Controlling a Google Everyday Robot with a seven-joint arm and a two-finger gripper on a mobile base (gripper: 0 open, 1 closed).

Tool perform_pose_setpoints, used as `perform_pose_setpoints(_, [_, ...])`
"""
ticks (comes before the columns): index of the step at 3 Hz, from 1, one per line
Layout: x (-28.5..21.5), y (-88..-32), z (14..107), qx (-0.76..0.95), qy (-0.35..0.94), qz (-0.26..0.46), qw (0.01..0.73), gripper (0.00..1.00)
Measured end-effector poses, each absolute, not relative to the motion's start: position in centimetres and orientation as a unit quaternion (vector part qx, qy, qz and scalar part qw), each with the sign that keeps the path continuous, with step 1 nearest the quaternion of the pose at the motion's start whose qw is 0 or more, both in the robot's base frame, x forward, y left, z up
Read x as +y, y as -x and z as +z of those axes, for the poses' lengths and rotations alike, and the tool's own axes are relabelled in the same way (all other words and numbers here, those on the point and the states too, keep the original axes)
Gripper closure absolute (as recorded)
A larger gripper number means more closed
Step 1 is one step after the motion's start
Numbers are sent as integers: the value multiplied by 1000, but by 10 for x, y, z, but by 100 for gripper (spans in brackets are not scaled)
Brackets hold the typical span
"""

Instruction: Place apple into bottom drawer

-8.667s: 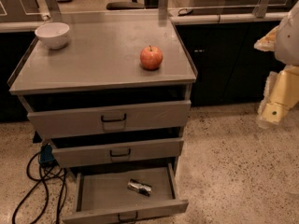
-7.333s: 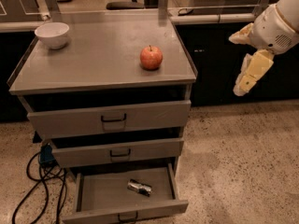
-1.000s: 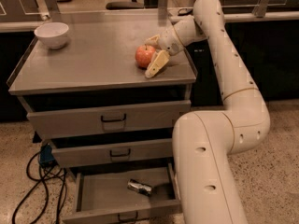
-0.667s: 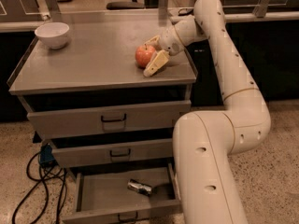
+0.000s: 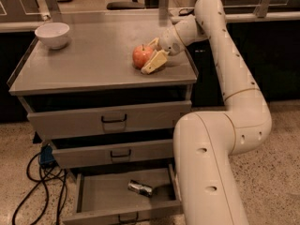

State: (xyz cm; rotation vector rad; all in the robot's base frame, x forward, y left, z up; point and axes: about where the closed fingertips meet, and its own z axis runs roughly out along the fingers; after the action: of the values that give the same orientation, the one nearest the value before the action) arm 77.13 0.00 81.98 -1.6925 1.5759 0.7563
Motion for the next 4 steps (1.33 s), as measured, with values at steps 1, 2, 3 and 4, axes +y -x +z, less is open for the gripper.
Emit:
perform_pose_setpoints(1, [0, -771, 820, 607, 652, 292, 347, 89])
perform_pose_setpoints(2, [0, -772, 825, 609, 653, 286, 348, 100])
perform_pose_setpoints(3, [-20, -766, 848, 623, 649, 265, 347, 100])
perform_pose_setpoints(4, [-56, -755, 877, 647, 634, 241, 349, 100])
